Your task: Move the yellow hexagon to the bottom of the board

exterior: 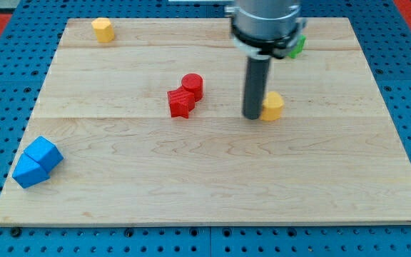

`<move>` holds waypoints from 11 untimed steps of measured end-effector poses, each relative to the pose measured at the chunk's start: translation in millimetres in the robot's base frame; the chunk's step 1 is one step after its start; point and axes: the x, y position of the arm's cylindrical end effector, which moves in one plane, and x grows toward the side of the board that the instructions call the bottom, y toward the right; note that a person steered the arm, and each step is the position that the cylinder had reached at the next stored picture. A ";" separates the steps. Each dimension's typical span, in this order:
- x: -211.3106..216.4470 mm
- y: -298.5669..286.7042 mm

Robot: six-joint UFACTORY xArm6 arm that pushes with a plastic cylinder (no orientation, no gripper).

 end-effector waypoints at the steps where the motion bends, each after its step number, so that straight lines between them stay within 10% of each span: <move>1: -8.8 71.0; 3: 10.8 31.5; 6: -233.8 -85.3; 9: -244.3 -310.2; 11: -197.3 -281.1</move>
